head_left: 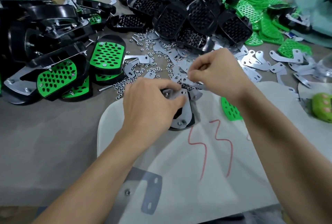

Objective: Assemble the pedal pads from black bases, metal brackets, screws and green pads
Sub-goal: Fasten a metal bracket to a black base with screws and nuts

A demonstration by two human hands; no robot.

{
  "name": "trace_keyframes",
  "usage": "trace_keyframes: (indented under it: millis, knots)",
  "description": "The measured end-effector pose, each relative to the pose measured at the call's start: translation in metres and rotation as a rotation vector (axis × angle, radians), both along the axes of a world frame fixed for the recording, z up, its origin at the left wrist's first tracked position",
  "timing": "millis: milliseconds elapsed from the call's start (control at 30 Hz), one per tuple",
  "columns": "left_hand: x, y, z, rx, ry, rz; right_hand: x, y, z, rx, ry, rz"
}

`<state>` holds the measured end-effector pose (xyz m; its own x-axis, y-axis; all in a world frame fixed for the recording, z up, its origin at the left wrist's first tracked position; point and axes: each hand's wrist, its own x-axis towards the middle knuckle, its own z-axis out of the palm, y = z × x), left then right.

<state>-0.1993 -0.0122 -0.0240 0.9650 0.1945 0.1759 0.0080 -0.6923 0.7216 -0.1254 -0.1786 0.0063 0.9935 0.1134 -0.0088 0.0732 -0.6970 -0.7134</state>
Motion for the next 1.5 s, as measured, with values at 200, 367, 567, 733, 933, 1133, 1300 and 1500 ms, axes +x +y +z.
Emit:
trace_keyframes:
  millis: [200, 367, 567, 733, 933, 1133, 1300, 1500]
  knots:
    - [0.001, 0.001, 0.002, 0.013, 0.015, -0.025, -0.016, -0.017, -0.006, -0.321, -0.028, -0.012]
    - [-0.002, 0.002, -0.004, -0.060, 0.075, -0.024, -0.029, -0.012, -0.008, -0.517, -0.175, 0.064]
    - [-0.003, 0.001, -0.006, -0.058, 0.073, -0.020, -0.027, -0.012, -0.009, -0.460, -0.163, 0.042]
    - [-0.002, 0.004, -0.009, -0.076, 0.071, -0.033, -0.027, -0.012, -0.014, -0.240, -0.123, -0.077]
    - [-0.002, 0.004, -0.012, -0.095, 0.059, -0.045, -0.033, 0.001, -0.001, 0.047, 0.018, -0.007]
    - [-0.001, 0.005, -0.015, -0.156, 0.063, -0.059, -0.032, 0.012, 0.002, -0.128, 0.028, -0.006]
    - [0.000, 0.007, -0.015, -0.163, 0.063, -0.077, -0.034, 0.024, 0.005, -0.264, -0.029, -0.040]
    - [0.000, 0.006, -0.016, -0.161, 0.047, -0.068, -0.044, 0.027, 0.000, -0.292, -0.122, -0.007]
